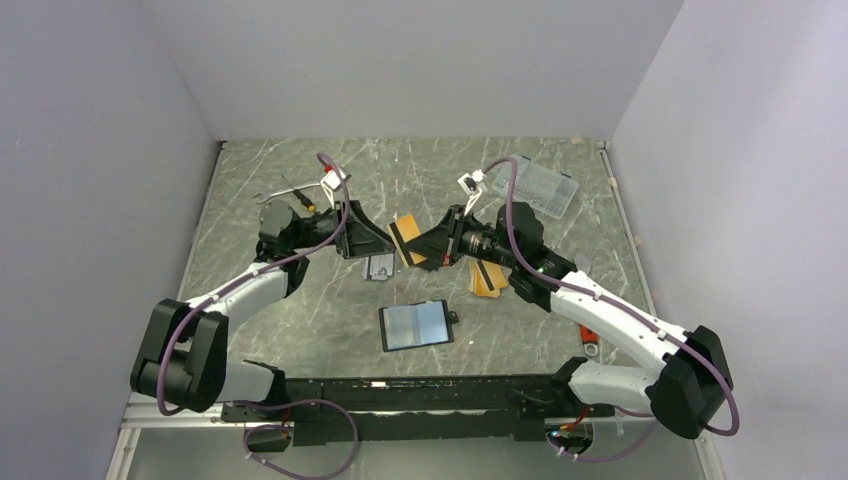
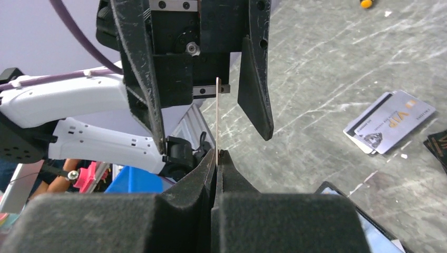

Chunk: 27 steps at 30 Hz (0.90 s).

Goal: Put the credit cards into the card holder
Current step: Insert the credit card into the card holder.

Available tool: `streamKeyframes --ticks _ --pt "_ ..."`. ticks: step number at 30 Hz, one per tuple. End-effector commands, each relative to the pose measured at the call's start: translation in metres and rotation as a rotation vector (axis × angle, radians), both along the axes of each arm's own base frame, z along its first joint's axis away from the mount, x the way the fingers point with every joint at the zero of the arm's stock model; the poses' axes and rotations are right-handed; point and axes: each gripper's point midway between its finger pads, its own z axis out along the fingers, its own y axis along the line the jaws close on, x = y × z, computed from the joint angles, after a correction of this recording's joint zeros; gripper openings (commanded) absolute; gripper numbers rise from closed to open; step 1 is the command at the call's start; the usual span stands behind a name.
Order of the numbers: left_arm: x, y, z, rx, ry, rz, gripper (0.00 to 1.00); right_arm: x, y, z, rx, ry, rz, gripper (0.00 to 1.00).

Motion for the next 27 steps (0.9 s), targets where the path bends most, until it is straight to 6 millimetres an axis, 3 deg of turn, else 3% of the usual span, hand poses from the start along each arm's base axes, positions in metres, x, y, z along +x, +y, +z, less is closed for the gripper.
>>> streamKeyframes --ticks 1,7,14,18,19,27 --pt "0.006 0.002 0.030 -0.062 -0.085 0.018 0.81 -0.003 0.004 0.027 0.098 -0.074 0.027 0.00" --pt "0.014 0.006 0.031 -0.063 -0.076 0.051 0.57 0.000 0.010 0.017 0.100 -0.061 0.032 0.00" --pt "0.014 0.013 0.038 -0.079 -0.115 0.062 0.41 -0.004 0.014 0.008 0.110 -0.041 0.062 0.00" --pt "0.012 0.013 0.035 -0.070 -0.115 0.057 0.10 -0.010 0.019 0.004 0.112 -0.032 0.076 0.00" --pt "0.013 0.013 0.034 -0.067 -0.112 0.056 0.07 -0.010 0.020 0.003 0.113 -0.033 0.074 0.00" --pt "0.010 0.013 0.031 -0.042 -0.107 0.041 0.02 -0.014 0.019 0.004 0.100 -0.040 0.084 0.00"
